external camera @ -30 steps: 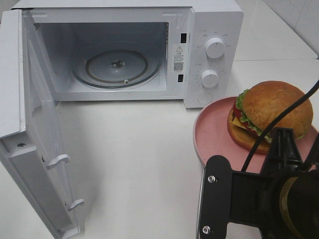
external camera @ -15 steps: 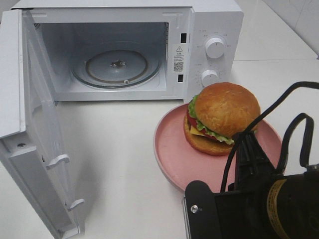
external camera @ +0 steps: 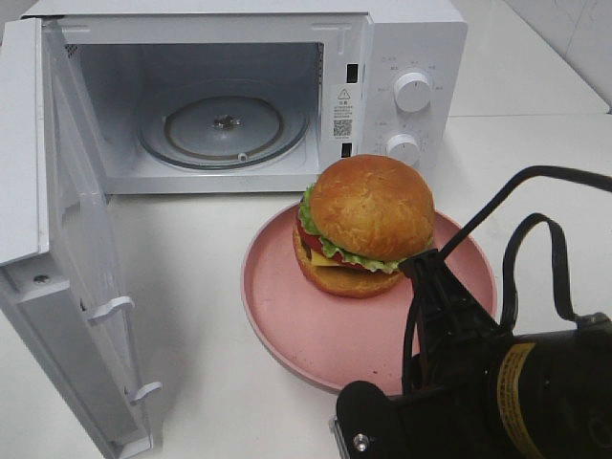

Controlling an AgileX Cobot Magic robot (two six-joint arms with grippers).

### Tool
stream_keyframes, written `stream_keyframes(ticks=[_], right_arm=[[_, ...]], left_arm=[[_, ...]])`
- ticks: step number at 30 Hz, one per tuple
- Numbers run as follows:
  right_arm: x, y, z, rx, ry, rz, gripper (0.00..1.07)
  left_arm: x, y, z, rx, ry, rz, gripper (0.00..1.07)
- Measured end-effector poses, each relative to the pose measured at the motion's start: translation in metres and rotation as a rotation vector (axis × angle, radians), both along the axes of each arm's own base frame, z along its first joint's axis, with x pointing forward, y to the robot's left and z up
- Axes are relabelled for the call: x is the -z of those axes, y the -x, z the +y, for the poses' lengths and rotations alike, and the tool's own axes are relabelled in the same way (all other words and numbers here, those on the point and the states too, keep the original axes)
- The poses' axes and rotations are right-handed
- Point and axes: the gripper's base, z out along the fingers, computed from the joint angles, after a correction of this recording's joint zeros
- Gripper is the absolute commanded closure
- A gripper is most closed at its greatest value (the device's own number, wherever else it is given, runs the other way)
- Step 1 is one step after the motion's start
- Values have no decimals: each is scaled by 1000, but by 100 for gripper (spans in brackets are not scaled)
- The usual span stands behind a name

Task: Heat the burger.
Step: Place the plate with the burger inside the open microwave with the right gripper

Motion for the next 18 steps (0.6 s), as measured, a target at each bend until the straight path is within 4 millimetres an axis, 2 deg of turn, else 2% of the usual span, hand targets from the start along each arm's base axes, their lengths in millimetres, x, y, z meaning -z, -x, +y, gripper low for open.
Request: stream_keyframes(ticks=[11, 18], right_arm=[[-1, -4, 8, -156, -42, -25, 107], [-1, -25, -1, -139, -31, -39, 107]], left_arm=[[0, 0, 0, 0, 0, 0, 9], [0, 0, 0, 0, 0, 0, 9]])
